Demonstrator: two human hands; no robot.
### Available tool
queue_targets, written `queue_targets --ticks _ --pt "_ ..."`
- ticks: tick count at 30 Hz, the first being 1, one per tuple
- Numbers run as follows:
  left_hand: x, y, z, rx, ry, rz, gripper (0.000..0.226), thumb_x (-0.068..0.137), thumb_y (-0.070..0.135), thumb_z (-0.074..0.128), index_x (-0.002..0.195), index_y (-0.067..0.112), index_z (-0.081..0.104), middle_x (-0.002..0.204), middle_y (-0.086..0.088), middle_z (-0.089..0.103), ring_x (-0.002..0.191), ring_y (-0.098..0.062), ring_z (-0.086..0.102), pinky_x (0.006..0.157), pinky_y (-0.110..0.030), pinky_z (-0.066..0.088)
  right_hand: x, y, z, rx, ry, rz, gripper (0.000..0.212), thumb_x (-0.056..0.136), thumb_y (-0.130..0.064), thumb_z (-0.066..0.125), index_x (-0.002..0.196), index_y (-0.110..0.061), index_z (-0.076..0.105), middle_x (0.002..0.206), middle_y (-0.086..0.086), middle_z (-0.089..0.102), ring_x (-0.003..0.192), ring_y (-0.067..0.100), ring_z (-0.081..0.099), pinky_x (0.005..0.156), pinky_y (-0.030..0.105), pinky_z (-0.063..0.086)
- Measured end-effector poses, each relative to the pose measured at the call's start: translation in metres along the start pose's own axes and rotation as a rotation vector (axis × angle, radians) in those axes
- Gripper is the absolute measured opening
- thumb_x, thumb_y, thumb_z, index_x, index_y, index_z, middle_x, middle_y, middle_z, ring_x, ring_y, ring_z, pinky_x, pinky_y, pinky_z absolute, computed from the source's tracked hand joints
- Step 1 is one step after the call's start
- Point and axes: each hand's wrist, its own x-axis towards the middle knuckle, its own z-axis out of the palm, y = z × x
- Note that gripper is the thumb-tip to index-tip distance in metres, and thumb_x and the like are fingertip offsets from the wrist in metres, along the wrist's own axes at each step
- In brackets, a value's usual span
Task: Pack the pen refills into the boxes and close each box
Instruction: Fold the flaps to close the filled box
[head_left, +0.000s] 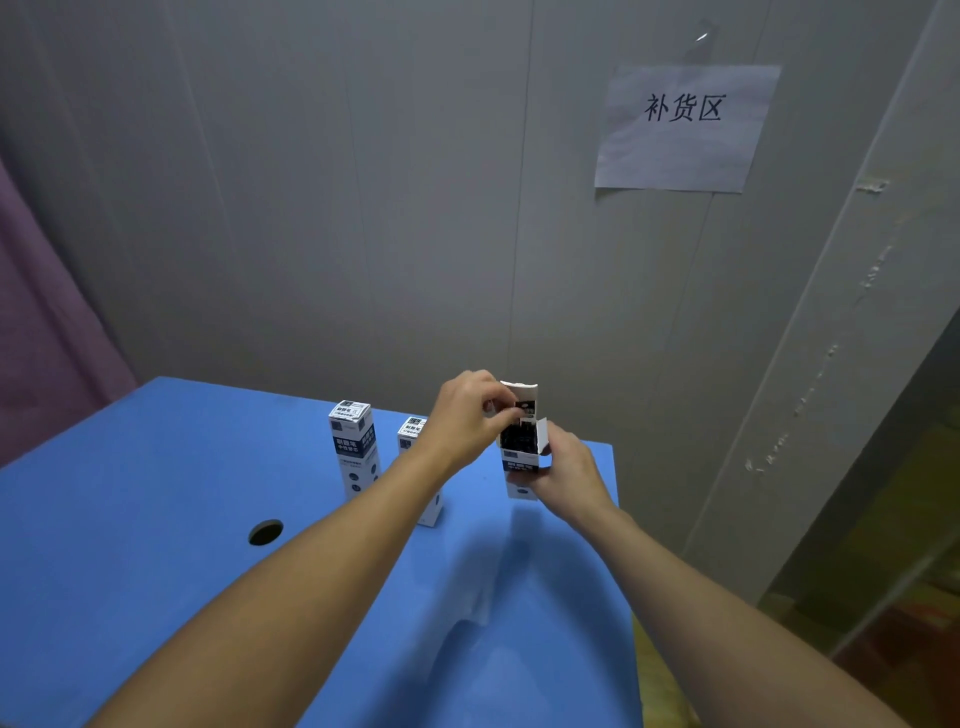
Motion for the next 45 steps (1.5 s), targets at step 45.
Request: queue_targets --ticks 45 --pt "-0.004 -0.007 0.007 -0.246 0.014 -0.137 0.017 0.09 0.031 0.072 0.104 0.022 0.075 0.096 0.01 0.066 0.088 -0.005 0.063 0.078 -0.022 0.052 -0.009 -0.017 -0.012 0.033 -0.041 0.084 0.04 0.072 -0.029 0.084 0.104 -0.024 0.061 0.099 -0.011 0.064 0.092 0.011 0.059 0.076 0.032 0.051"
